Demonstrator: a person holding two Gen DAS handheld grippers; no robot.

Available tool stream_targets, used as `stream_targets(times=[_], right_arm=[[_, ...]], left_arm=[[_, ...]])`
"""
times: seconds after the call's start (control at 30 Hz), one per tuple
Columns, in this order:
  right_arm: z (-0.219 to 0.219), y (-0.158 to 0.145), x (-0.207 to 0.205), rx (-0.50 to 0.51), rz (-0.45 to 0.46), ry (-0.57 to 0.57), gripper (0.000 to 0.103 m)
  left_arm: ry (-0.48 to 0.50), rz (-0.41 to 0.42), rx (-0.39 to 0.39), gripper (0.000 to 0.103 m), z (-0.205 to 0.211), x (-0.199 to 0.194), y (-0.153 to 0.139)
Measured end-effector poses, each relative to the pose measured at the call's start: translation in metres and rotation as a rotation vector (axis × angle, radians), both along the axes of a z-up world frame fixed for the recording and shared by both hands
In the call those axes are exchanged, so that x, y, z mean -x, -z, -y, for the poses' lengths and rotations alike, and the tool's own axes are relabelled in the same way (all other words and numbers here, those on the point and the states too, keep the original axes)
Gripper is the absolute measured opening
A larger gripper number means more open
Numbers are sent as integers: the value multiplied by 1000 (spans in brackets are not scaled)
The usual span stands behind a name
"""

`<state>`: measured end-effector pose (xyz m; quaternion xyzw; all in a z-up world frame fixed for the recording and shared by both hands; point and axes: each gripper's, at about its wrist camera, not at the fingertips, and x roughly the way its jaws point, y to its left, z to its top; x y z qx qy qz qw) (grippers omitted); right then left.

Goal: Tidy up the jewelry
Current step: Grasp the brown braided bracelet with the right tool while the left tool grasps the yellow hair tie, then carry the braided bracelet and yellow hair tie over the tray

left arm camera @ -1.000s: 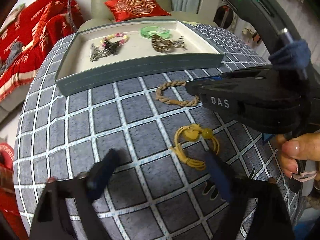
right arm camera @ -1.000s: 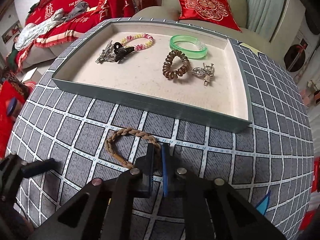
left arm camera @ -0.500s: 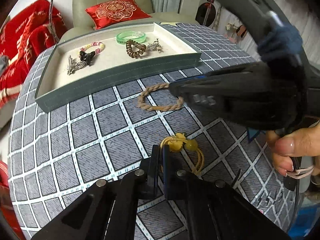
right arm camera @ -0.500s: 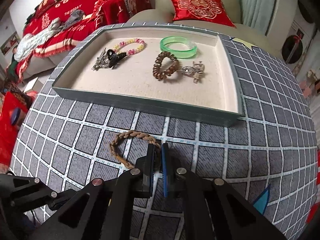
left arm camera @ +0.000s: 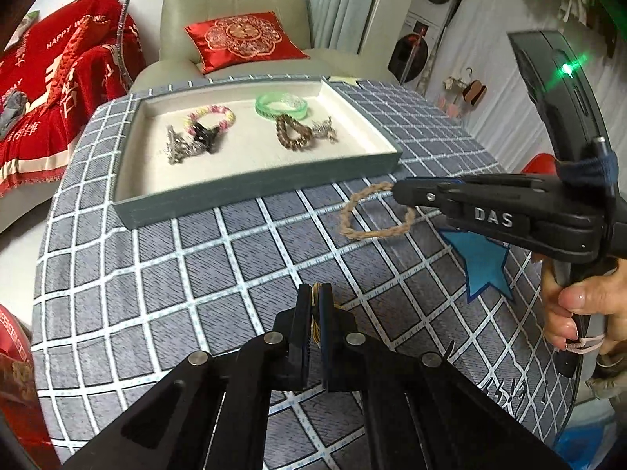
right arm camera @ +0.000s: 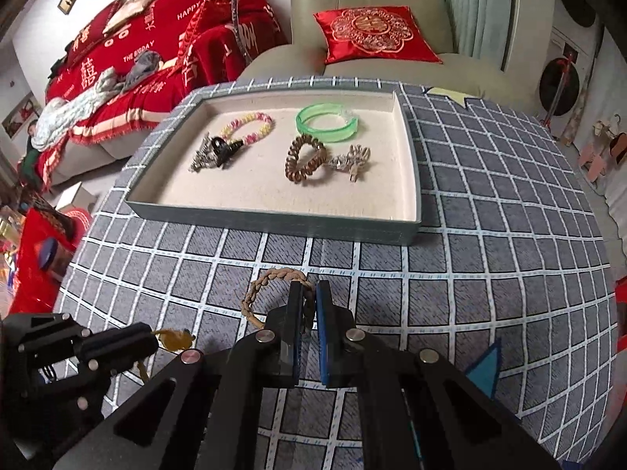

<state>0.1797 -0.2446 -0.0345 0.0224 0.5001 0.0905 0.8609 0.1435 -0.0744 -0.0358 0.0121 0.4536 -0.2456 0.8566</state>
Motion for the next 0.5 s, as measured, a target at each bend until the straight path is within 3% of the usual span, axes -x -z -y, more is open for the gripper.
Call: stream_targets(times=[0.5], right_arm=[[7, -46, -14, -66, 94, 42, 7]], left_arm=[[-48, 121, 53, 19, -31, -27, -59]])
